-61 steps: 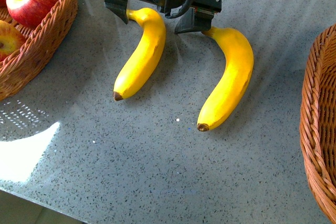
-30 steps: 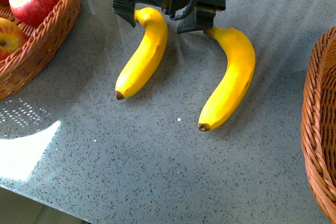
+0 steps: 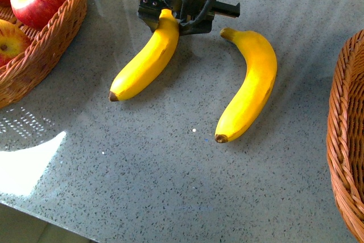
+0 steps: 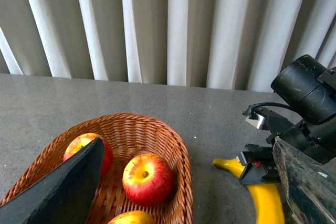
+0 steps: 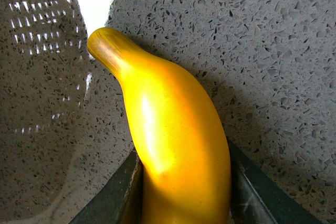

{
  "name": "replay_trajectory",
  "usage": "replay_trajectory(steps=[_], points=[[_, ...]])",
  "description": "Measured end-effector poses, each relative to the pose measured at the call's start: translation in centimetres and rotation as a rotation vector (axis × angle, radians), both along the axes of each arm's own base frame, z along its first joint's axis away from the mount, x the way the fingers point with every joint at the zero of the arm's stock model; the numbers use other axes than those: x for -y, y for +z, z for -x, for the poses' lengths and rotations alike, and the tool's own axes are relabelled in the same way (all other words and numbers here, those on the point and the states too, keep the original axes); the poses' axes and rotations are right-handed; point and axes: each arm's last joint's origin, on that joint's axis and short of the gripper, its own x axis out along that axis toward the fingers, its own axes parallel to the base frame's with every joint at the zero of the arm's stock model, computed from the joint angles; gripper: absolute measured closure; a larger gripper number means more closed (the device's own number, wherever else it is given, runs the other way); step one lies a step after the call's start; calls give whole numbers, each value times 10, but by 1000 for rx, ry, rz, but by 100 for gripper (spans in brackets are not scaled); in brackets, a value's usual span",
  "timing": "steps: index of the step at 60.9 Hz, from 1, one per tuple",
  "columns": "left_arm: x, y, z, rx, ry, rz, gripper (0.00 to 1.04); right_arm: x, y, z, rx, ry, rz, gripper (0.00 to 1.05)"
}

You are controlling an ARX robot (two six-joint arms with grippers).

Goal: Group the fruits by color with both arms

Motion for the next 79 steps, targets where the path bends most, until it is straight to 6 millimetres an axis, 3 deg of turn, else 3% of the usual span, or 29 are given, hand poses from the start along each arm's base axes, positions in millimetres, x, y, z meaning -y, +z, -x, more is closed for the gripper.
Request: replay_trajectory(steps=[7,12,27,38,42,51,63,72,79], points=[[0,0,0,0,0,0,9,4,4,1,-9,-5,-49,71],[0,0,0,0,0,0,9,14,19,-4,3,-12,-93,71],[0,0,0,0,0,0,9,74,68,-29,106,-84,-142,71],[0,0,0,0,0,0,9,140,91,-35,184,-126,-128,71],[0,0,0,0,0,0,9,176,98,-29,212,-133,-125,71],[0,0,0,0,0,0,9,234,108,-13,239,-161,-127,71],[0,0,0,0,0,0,9,305,101,24,241,-224,-103,71],[0,0,0,0,0,0,9,325,64,50,160,-224,-75,71],[0,0,0,0,0,0,9,335,51,52,145,-239,-47,71]])
